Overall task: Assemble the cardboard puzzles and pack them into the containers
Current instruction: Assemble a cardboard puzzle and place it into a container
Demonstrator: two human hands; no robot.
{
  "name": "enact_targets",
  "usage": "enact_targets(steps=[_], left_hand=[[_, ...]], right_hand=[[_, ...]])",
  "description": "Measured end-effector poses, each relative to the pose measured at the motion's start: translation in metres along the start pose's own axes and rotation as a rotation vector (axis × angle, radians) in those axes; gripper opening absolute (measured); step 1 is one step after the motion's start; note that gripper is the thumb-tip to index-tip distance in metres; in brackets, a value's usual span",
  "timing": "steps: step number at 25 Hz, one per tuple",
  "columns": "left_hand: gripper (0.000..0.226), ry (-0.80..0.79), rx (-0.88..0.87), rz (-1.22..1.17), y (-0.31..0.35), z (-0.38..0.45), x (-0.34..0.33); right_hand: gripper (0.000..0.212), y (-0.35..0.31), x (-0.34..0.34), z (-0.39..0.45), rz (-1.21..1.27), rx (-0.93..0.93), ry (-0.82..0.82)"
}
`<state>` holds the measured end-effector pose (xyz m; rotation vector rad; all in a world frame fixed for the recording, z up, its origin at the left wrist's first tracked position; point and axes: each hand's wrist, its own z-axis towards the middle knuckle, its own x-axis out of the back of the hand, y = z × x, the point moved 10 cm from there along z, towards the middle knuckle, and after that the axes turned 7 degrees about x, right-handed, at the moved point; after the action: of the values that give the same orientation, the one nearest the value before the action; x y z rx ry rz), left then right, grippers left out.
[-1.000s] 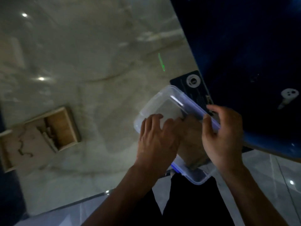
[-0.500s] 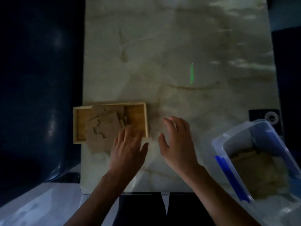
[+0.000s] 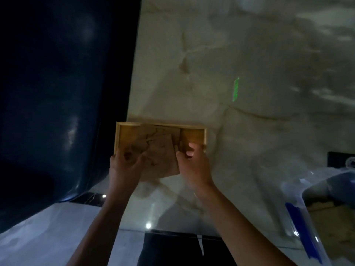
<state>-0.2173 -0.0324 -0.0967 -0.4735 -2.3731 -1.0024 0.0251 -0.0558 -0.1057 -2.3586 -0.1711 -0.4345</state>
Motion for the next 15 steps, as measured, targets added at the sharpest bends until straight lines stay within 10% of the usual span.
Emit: enact_targets(steps=[8, 15], left_hand=[[0.046, -0.078, -0.009, -0.06, 0.01, 0.023, -0.007], [0.031, -0.394, 0.215, -0.137, -0.023, 0.039, -0.023]], right_hand=[[0.06, -0.006, -0.014, 0.004, -0.05, -0.122, 0.035], [0.014, 0.011, -0.016, 0.012, 0.07, -0.188, -0.161]])
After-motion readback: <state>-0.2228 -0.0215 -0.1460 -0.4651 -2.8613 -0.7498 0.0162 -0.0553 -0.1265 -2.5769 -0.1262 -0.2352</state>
